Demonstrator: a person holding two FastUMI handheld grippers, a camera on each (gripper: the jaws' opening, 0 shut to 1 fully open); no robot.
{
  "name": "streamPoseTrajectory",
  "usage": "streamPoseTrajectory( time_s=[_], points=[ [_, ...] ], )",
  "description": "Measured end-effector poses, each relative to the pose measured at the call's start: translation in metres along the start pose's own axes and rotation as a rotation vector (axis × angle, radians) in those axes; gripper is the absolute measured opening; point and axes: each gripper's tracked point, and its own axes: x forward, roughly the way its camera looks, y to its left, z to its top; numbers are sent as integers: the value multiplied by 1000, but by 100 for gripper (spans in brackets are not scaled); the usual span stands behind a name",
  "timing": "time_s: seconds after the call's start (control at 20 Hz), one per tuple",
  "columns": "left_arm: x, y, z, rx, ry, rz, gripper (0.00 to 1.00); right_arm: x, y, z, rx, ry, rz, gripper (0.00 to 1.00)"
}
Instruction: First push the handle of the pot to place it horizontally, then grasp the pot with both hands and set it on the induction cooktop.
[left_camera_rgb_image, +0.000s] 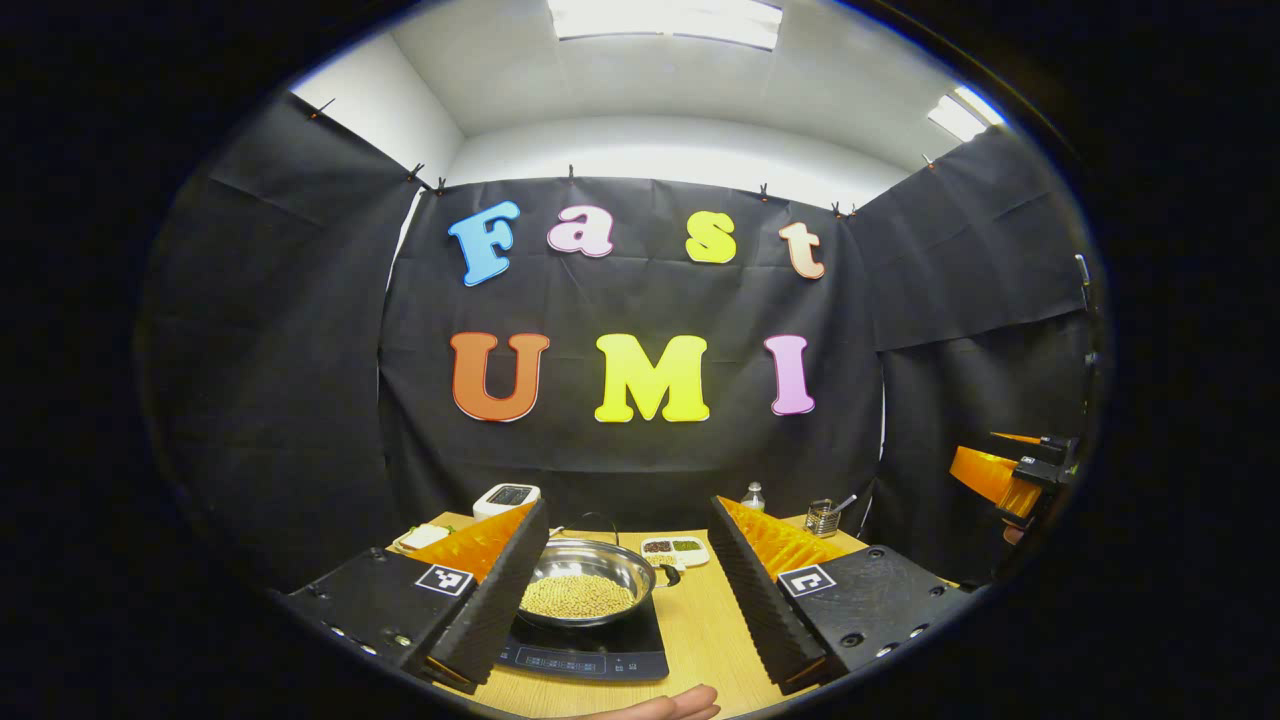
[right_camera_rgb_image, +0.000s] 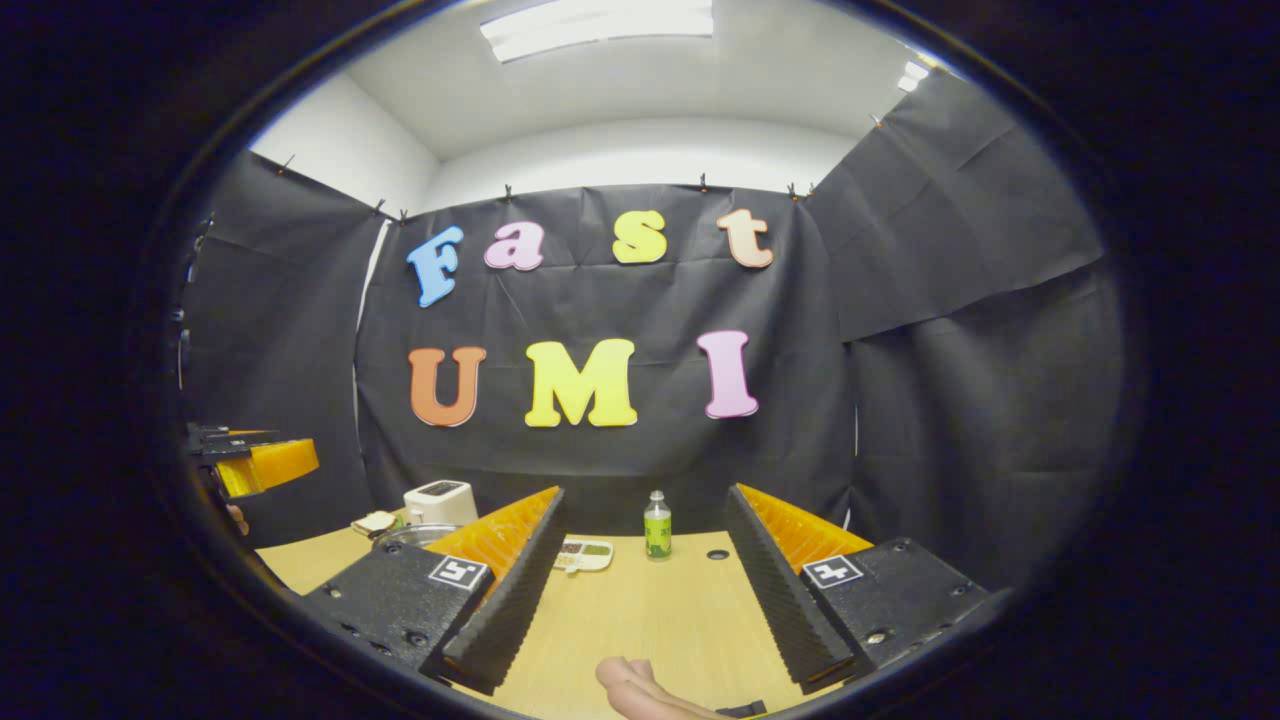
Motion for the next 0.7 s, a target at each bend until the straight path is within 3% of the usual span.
streamPoseTrajectory(
  time_s=[0.35, 0.55, 0.7],
  points=[
    [-14, 0, -17, 22, 6, 34, 95, -8, 0, -14, -8, 6, 8, 96],
    [-13, -11, -30, -7, 37, -9, 95, -4, 0, -25, -7, 26, 13, 96],
    [-9, -5, -38, -2, 54, 5, 95, 1, 3, -33, -14, 36, 28, 96]
  ],
)
